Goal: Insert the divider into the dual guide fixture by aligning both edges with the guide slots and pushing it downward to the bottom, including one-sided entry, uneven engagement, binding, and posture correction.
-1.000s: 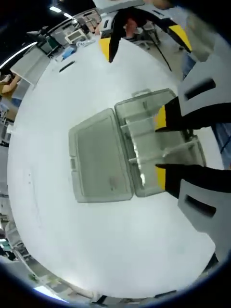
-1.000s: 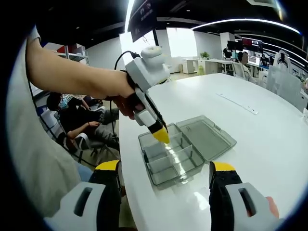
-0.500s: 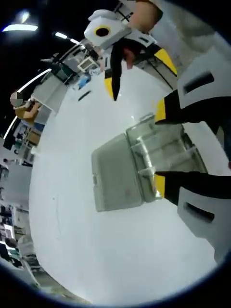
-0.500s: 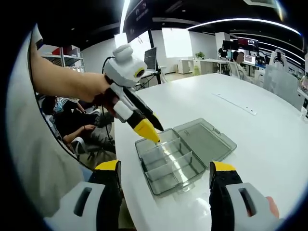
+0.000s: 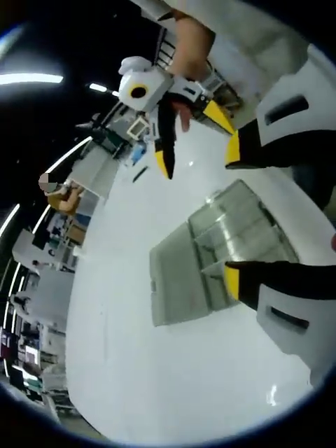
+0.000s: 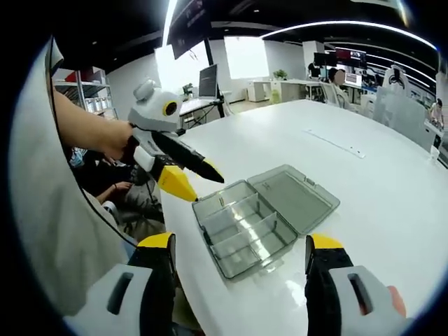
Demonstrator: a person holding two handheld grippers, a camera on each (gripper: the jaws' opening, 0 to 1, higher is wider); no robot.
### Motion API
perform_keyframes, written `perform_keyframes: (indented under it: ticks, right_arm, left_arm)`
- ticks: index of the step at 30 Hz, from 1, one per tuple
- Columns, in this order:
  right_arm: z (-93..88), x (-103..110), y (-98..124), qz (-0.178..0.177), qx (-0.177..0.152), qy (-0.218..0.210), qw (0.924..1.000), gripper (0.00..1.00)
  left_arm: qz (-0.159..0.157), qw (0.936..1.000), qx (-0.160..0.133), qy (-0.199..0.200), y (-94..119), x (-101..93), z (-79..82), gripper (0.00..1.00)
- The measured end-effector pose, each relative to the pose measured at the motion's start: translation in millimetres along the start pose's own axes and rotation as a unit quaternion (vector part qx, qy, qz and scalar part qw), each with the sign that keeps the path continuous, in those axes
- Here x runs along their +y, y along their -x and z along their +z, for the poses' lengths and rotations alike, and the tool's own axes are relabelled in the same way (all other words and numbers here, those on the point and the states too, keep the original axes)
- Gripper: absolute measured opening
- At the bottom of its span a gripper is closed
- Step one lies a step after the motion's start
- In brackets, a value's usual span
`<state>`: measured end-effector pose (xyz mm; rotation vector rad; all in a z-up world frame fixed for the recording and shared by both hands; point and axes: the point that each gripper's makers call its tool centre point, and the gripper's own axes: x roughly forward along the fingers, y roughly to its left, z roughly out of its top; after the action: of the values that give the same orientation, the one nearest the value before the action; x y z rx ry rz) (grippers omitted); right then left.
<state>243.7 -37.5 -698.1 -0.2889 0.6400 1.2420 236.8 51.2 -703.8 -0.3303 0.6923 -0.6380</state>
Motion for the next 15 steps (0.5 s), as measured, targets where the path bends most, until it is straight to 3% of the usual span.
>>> perform_keyframes:
  ticks: [4, 6, 15]
  right_arm:
    - [-1.4, -1, 3, -0.009, -0.002, -0.007, 0.9999, 0.74]
    - [-3.7, 0, 5, -0.013, 0.0, -0.009, 0.9999, 0.74]
    - [-11.8, 0, 15, -0.029, 0.007, -0.013, 0.9995, 0.72]
  left_arm:
    - [-0.013, 0.9997, -0.017, -0.014, 7, -6.7, 2.6, 0.55]
    - [-0.026, 0.9988, -0.04, -0.009, 10, -11.4, 9.0, 0.59]
    - [-0.034, 0.9974, -0.058, -0.024, 16, -15.8, 13.1, 0.61]
